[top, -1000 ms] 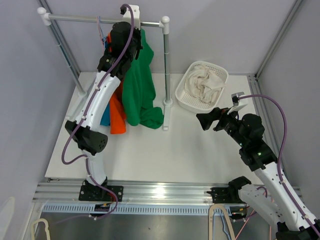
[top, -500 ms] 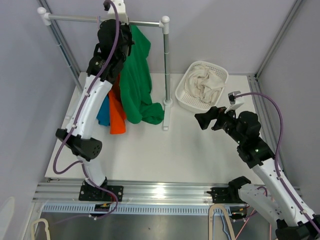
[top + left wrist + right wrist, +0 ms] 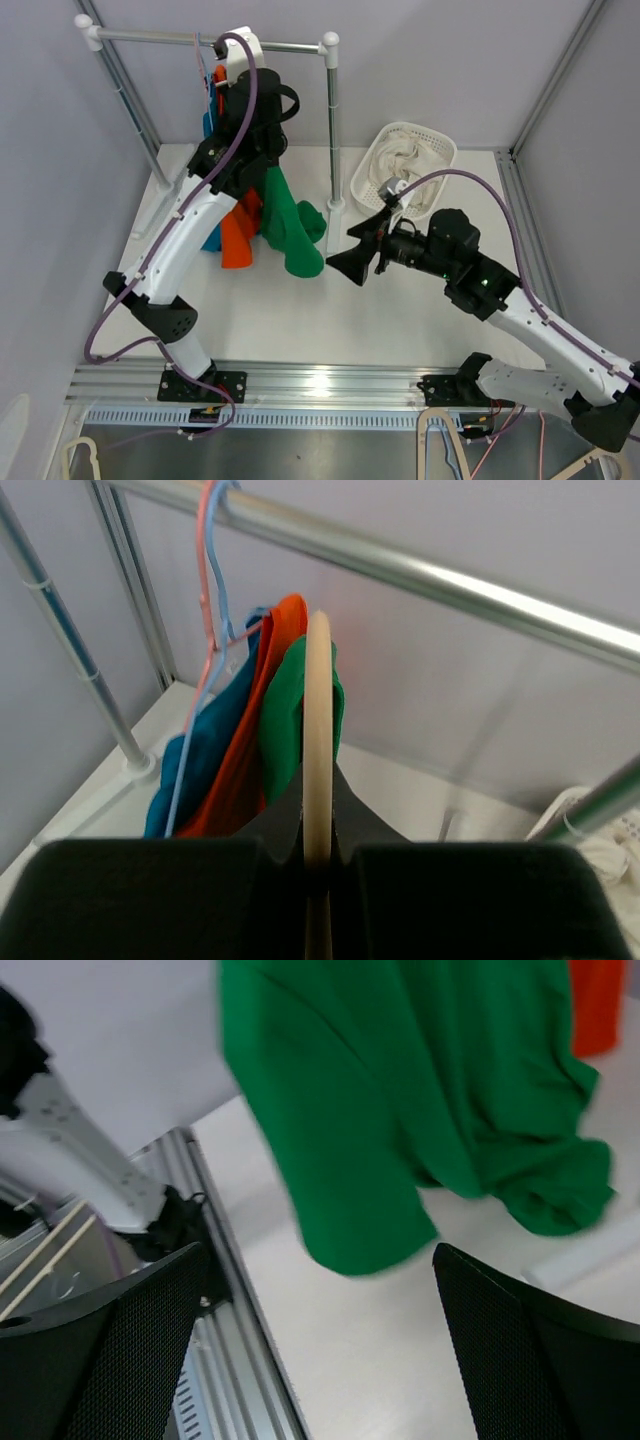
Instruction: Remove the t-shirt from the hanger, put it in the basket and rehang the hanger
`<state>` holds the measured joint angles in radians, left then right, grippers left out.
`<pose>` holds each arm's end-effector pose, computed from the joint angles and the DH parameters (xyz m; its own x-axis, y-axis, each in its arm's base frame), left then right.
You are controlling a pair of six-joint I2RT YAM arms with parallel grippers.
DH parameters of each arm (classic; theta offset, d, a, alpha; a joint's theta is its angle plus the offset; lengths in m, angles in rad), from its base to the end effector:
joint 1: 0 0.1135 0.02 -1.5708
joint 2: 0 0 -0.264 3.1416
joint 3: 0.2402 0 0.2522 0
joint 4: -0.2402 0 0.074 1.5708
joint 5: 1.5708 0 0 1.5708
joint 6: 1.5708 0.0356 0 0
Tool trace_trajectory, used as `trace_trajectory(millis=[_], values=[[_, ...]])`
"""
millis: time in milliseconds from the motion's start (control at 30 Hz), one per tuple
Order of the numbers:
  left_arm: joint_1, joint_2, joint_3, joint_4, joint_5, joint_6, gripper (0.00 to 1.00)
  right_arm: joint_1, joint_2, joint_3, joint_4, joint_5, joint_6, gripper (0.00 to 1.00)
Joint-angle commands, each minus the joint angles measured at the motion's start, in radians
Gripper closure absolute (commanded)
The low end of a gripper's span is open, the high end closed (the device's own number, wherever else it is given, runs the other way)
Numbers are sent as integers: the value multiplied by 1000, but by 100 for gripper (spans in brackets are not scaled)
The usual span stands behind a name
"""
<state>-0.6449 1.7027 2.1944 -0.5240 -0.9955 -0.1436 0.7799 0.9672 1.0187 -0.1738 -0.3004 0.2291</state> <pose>0.2862 -0.1779 0.5407 0.0236 -0.1151 -0.9931 -0.3433 0.9320 -0.1162 0.1482 0.1614 0.3902 -0.2844 0.0238 -0.9584 -0.8378 0.4798 0.2606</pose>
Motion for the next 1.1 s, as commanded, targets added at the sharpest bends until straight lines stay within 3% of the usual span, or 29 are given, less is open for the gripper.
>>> trace_trajectory(millis=[0, 67, 233, 333, 367, 400, 433, 467, 600, 733, 833, 967, 1067], values=[[-39, -63, -9, -91, -104, -112, 99, 82, 57, 64, 132, -124, -51, 0], [-42, -64, -12, -141, -83, -142, 99, 108, 128, 95, 177, -175, -42, 1], [-44, -87, -15, -200, -34, -211, 99, 151, 258, 129, 253, -132, -63, 2], [-44, -98, -30, -173, -23, -189, 99, 170, 335, 155, 255, -147, -65, 15], [-42, -95, -28, -157, -23, -173, 99, 177, 361, 161, 255, -149, -69, 26], [-42, -91, -19, -142, -25, -153, 99, 188, 366, 167, 249, -135, -73, 70], [-41, -83, -16, -137, -20, -148, 99, 206, 369, 167, 244, -128, -73, 92], [-38, -81, -13, -130, -5, -143, 99, 217, 364, 164, 238, -125, -71, 100], [51, -58, 7, -166, 155, -223, 99, 327, 236, 104, 177, -36, -82, 100], [106, -9, 14, -136, 189, -223, 99, 496, 113, -56, 152, 81, -7, 100], [126, 21, 27, -102, 198, -211, 99, 611, 111, -164, 224, 151, 64, 100], [134, 74, 192, -219, 253, -264, 99, 633, 220, -305, 326, 237, 182, 100], [133, 39, 194, -281, 375, -303, 99, 557, 277, -276, 323, 271, 181, 100]])
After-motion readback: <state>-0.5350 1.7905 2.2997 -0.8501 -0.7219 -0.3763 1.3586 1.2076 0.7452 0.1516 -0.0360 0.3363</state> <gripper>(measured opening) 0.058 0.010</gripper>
